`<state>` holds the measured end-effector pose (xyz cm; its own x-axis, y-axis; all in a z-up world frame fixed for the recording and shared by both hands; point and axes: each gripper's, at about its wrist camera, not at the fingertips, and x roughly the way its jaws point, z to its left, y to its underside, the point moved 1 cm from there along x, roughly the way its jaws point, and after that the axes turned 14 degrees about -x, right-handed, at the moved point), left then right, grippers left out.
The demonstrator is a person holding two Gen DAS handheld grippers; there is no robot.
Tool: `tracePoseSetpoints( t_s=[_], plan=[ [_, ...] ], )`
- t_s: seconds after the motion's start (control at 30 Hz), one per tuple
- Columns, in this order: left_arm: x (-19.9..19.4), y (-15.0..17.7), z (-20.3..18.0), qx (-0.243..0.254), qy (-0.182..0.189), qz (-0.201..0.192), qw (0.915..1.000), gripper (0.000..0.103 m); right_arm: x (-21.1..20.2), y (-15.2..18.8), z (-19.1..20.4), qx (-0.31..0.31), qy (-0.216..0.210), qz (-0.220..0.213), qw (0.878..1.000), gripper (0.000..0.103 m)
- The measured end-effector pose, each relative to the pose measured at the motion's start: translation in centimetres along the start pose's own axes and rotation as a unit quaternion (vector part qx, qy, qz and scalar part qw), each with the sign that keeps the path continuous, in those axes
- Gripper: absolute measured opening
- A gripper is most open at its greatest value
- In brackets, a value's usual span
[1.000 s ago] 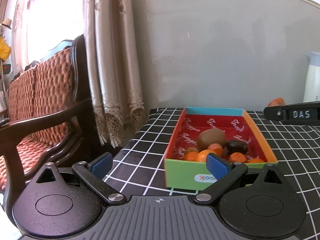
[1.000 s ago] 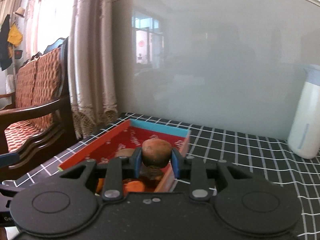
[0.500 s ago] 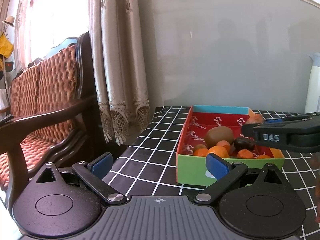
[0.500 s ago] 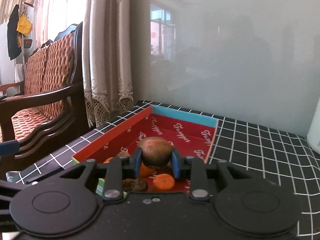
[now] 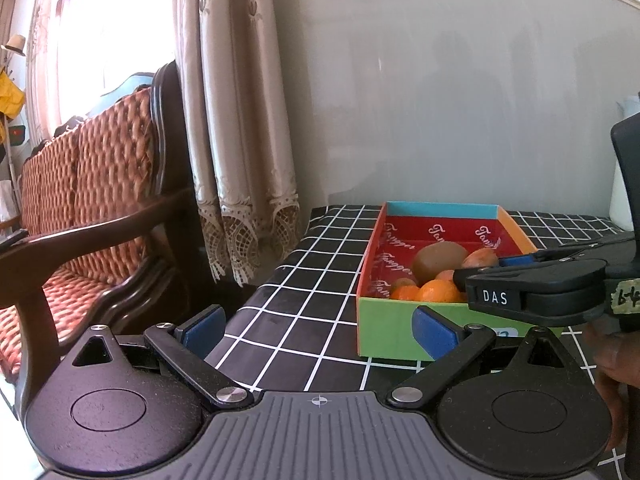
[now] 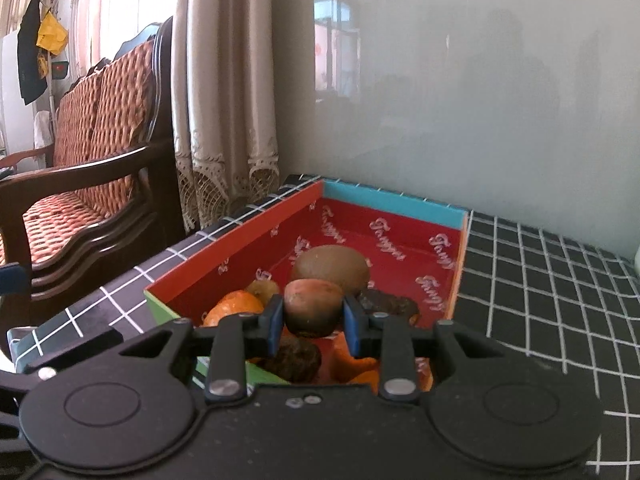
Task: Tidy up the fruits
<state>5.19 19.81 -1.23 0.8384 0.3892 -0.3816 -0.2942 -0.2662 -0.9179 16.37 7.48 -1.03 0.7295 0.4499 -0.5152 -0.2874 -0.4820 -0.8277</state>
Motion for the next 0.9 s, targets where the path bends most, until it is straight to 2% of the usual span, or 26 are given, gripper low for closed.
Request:
tracePoseSetpoints(
  t_s=[0.1,0.3,0.37,0.43,0.47,0.53,0.6,0.7,0.8,0.9],
  plan=[
    [0.1,0.0,0.1,-0.002,0.0,0.002,1.0,0.099,-0.6,-0.1,-0.2,0.001,0.014,-0.016,1.0,0.04],
    [0.0,-0.1,0.0,-0.003,0.0,0.0,1.0,0.099,-5.2,-1.9,-1.9,0.022,0.04,-0.096,0.994,0.04],
    [0.0,-0.1,-0.1,-0.004,0.002,0.0,1.0,0.099,-7.5,-2.3,-2.5,0.03,0.058,-0.138,0.988,0.046],
    [-0.1,0.0,-0.2,-0.005,0.003,-0.001,1.0,0.099,-9.7,-2.4,-3.2,0.034,0.088,-0.18,0.979,0.07],
    [-0.1,-0.1,-0.3,-0.006,0.004,-0.002,1.0,0.099,-10.8,-2.2,-3.5,0.033,0.102,-0.197,0.975,0.072],
    [-0.1,-0.1,-0.5,-0.008,0.006,-0.002,0.9999,0.099,-11.8,-1.7,-4.1,0.028,0.116,-0.21,0.97,0.07],
    [-0.3,-0.2,-0.8,-0.01,0.011,-0.005,0.9999,0.099,-12.4,-0.6,-4.8,0.024,0.125,-0.208,0.97,0.07],
    [-0.5,-0.1,-1.3,-0.01,0.018,-0.006,0.9998,0.099,-11.9,2.2,-5.4,0.023,0.13,-0.169,0.977,0.071],
    [-0.9,0.0,-2.0,-0.006,0.027,-0.008,0.9996,0.099,-11.3,5.0,-5.8,0.04,0.113,-0.117,0.986,0.071],
    [-1.2,-0.1,-2.7,-0.006,0.034,-0.009,0.9993,0.099,-11.4,6.0,-5.6,0.036,0.106,-0.093,0.989,0.071]
  ],
)
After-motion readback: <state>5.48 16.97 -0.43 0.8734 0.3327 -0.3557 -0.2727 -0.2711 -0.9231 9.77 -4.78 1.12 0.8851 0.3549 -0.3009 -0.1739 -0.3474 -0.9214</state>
